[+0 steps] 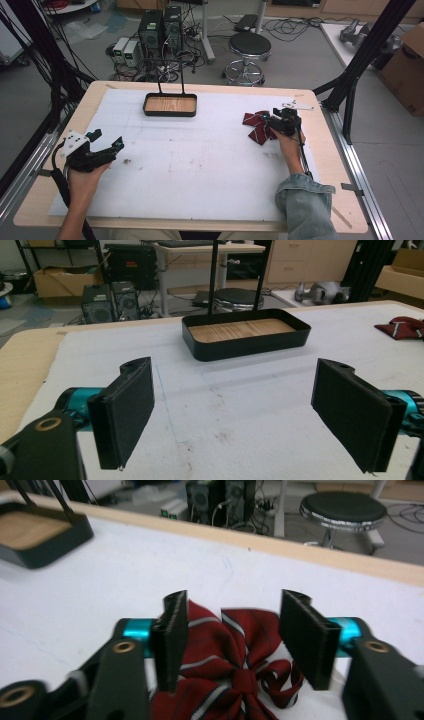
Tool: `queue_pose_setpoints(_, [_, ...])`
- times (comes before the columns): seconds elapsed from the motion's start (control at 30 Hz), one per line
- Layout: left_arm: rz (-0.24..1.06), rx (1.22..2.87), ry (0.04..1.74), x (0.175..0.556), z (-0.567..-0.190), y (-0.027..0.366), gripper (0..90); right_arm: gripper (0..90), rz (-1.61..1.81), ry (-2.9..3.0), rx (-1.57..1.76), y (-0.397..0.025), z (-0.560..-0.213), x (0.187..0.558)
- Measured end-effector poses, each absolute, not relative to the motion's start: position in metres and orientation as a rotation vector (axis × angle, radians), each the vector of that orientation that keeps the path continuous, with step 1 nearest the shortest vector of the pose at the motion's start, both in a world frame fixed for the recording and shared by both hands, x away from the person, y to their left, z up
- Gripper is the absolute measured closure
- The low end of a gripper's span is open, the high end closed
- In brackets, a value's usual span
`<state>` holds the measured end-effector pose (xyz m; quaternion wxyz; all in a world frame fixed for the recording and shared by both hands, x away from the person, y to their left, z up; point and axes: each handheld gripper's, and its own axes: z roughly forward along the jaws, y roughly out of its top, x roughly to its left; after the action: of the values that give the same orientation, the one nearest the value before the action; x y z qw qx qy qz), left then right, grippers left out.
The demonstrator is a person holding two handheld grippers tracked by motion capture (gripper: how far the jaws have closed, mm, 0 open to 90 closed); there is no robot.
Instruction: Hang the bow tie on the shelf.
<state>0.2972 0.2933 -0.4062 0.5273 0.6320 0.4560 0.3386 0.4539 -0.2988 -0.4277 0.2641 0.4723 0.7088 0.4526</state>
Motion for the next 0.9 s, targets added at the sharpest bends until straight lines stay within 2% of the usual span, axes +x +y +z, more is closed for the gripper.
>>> queue_pose_setpoints(0.6, [0.798, 1.523, 1.079, 0.298, -0.408, 0.29, 18.0, 65.5, 1.031, 2.071, 1.36, -0.294, -0.45, 0.469])
queue_pose_setpoints(0.73, [0.797, 1.518, 1.078, 0.298, -0.407, 0.29, 18.0, 65.8, 1.025, 2.086, 1.413, -0.293, -0.45, 0.474])
queue_pose_setpoints(0.83, [0.796, 1.518, 1.078, 0.298, -0.407, 0.291, 18.1, 74.1, 1.022, 2.075, 1.439, -0.293, -0.449, 0.474])
queue_pose_setpoints(0.9, [0.795, 1.516, 1.08, 0.298, -0.407, 0.291, 18.1, 76.2, 0.987, 2.087, 1.385, -0.289, -0.445, 0.472])
